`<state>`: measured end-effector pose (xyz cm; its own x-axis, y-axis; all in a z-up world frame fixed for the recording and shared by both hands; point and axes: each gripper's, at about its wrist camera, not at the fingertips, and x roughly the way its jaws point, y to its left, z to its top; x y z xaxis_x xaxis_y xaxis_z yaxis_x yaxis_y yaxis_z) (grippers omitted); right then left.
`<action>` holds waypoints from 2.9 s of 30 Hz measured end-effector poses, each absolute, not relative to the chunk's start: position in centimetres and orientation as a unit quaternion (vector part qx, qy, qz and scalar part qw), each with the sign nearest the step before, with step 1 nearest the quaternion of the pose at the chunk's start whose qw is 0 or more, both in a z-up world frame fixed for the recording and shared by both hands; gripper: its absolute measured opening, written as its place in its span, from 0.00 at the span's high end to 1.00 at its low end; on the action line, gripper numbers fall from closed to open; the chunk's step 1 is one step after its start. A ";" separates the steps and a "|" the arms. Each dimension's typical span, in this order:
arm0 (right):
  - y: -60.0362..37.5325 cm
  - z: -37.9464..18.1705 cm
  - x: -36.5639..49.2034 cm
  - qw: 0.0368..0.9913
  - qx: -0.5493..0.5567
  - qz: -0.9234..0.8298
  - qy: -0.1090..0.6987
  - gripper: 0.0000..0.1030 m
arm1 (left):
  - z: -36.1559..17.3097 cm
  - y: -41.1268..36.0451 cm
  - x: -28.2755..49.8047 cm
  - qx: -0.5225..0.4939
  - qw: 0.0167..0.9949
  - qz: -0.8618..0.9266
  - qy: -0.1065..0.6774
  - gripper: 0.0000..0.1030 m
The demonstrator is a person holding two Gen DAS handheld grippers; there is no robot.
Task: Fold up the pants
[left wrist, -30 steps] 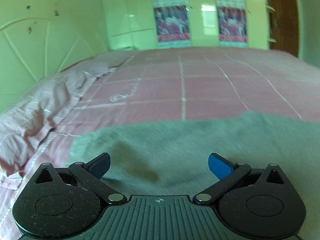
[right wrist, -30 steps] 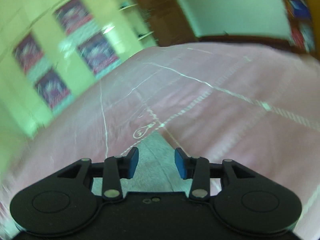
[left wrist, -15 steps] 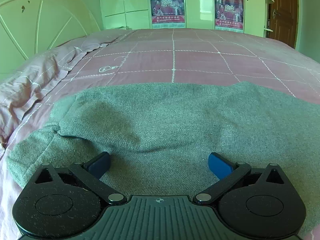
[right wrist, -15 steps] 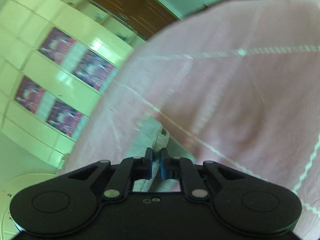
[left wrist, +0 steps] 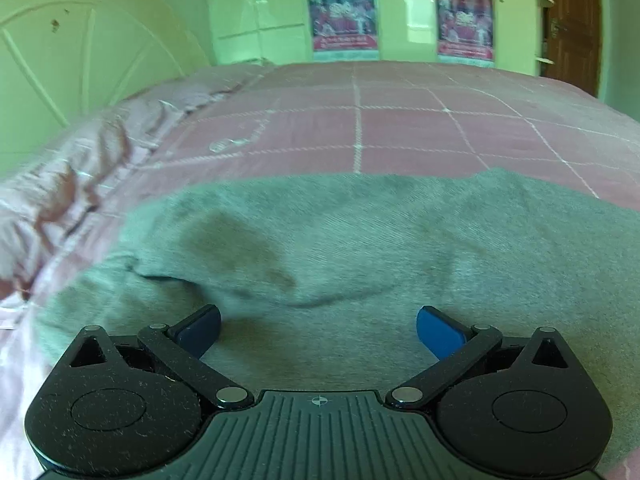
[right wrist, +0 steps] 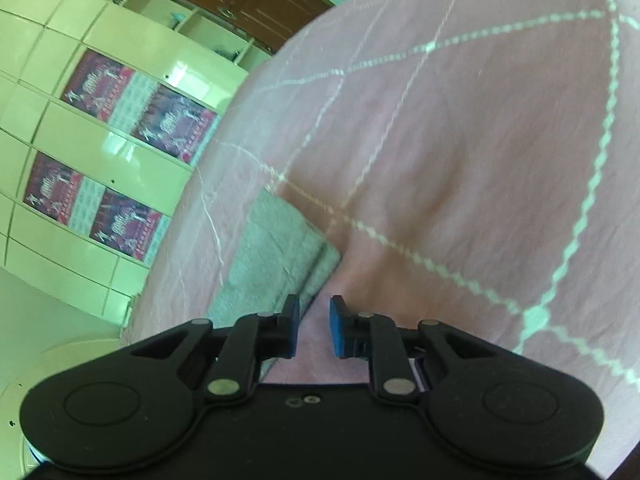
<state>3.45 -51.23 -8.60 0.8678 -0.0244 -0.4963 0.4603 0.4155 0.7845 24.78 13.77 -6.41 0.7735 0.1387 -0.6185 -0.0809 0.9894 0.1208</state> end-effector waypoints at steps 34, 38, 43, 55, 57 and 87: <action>-50.3 -8.3 6.0 0.824 0.502 -0.155 0.214 1.00 | -5.2 26.5 21.2 -0.132 0.935 0.167 0.283 0.68; -50.5 -7.9 5.6 0.831 0.484 -0.163 0.218 1.00 | -5.6 27.1 21.3 -0.117 0.936 0.164 0.288 0.68; -50.0 -7.4 5.0 0.840 0.483 -0.158 0.191 1.00 | -4.5 26.8 20.4 -0.120 0.945 0.162 0.259 0.68; -50.6 -7.3 0.6 0.821 0.523 -0.192 0.124 0.88 | -1.4 24.8 18.9 -0.040 0.958 0.135 0.252 0.39; -50.7 -7.7 1.8 0.811 0.541 -0.174 0.139 0.87 | -1.2 22.7 19.6 -0.023 0.960 0.102 0.259 0.36; -50.5 -8.3 5.7 0.845 0.471 -0.156 0.202 0.95 | -4.4 13.7 18.2 0.054 0.967 0.043 0.244 0.04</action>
<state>5.73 -50.51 -8.26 0.8701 -0.0736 -0.4874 0.4533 0.5082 0.7323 18.20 13.72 -4.36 0.8772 0.1087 -0.4676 -0.0559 0.9905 0.1253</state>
